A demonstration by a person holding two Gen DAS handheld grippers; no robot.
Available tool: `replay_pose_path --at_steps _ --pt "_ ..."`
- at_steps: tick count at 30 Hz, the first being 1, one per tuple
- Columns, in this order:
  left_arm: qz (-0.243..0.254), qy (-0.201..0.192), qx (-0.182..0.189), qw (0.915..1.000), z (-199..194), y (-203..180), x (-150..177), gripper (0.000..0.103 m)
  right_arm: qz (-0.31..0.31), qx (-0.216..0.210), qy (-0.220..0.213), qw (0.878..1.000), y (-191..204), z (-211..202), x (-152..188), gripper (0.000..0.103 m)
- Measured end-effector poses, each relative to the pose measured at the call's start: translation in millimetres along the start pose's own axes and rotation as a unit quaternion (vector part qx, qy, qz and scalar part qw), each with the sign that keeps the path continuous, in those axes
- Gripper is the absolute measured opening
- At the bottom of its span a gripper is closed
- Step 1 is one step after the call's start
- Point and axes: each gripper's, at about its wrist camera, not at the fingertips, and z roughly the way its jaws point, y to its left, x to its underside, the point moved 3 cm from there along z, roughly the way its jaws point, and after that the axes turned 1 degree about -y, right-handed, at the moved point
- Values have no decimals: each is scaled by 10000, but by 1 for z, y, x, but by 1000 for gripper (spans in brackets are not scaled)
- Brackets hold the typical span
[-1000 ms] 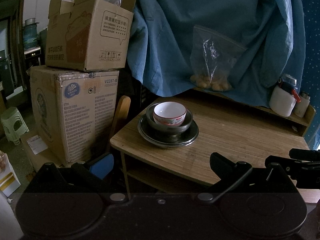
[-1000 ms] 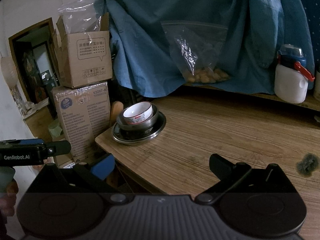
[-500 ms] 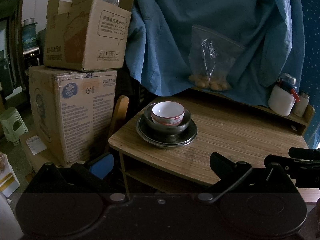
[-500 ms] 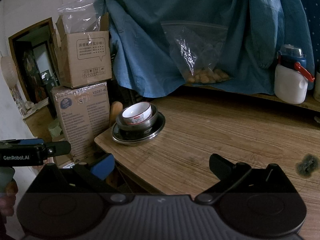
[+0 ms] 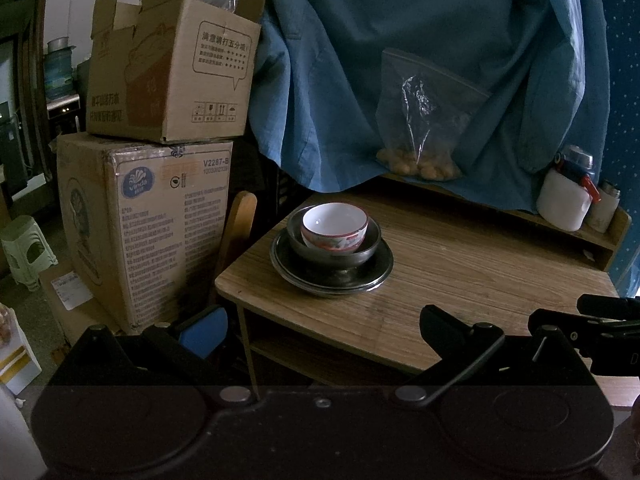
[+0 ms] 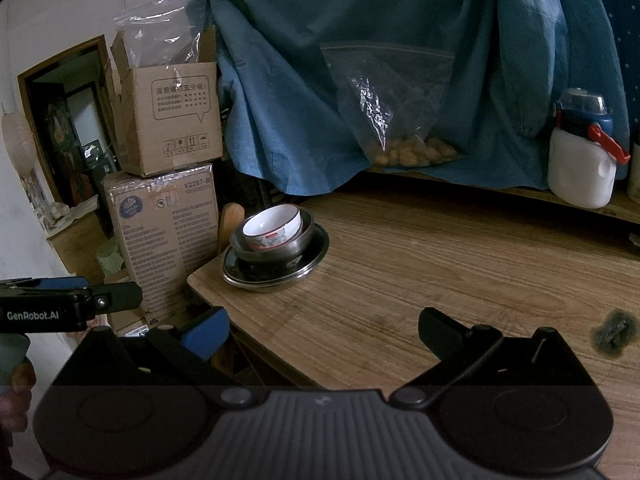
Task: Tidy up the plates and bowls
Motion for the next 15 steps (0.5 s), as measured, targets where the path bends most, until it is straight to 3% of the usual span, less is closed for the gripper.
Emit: replay_pose_path --at_steps 15 --pt "34 21 -2 10000 4 -3 0 102 8 -34 25 10000 -4 2 -1 103"
